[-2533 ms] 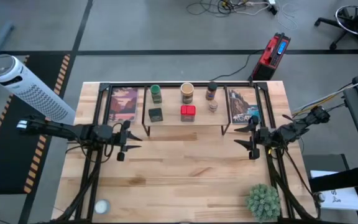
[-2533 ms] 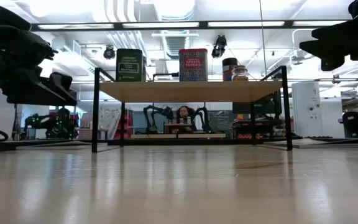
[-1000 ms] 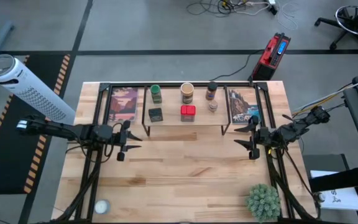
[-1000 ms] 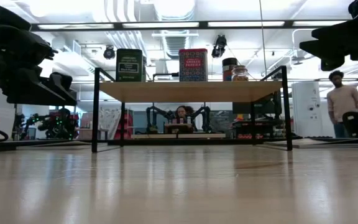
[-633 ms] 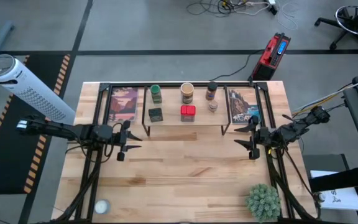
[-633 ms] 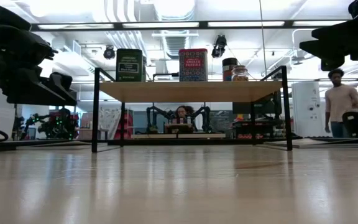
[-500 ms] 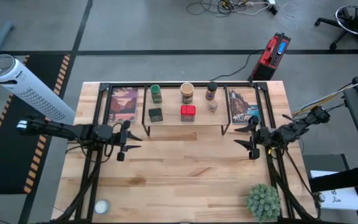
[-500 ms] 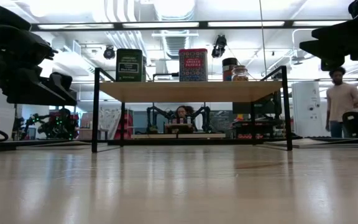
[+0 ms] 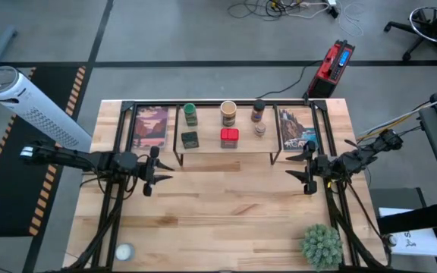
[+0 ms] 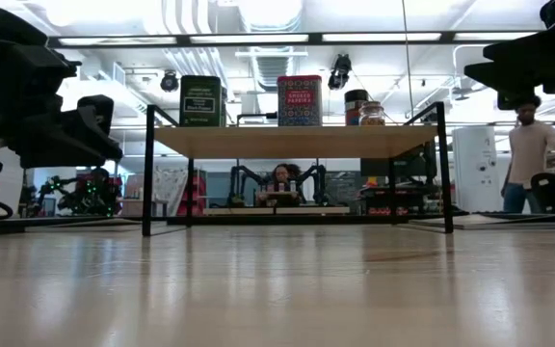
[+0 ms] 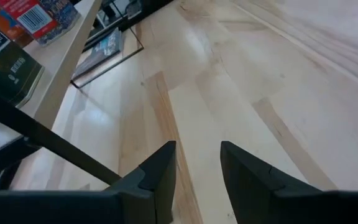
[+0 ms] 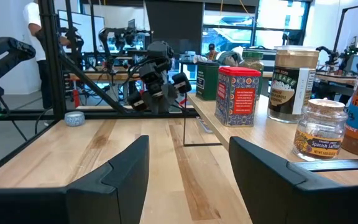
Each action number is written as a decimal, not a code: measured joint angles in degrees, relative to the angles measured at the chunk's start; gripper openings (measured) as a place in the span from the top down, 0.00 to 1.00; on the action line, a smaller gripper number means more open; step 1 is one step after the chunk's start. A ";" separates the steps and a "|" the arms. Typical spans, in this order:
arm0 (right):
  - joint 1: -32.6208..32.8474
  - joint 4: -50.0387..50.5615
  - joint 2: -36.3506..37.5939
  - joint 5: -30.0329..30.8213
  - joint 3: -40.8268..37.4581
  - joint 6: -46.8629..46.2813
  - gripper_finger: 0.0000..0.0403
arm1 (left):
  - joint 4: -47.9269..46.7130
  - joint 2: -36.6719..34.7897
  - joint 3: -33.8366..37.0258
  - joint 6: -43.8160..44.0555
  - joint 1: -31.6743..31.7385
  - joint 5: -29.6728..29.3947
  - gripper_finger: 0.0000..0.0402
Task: Shelf spices
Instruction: Remove the black seasoning can from the shelf
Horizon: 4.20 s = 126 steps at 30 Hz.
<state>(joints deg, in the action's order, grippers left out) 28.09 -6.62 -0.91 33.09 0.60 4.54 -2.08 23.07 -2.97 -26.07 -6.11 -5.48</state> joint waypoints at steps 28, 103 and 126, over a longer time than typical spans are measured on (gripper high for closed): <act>0.00 -0.03 0.02 -0.01 -0.01 -0.02 0.51 | 2.95 0.00 0.00 24.30 0.00 0.00 0.72; -0.01 -2.68 -25.79 -9.04 19.18 -9.25 0.51 | -60.48 59.21 -81.76 32.96 11.28 -6.97 0.36; 0.01 -2.10 -29.31 -9.13 20.52 -9.23 0.51 | -61.95 59.04 -81.74 31.03 14.55 -8.49 0.36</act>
<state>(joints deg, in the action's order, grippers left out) 28.10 -8.72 -30.22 23.97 21.12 -4.68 -64.03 82.11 -84.71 4.97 8.44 -13.96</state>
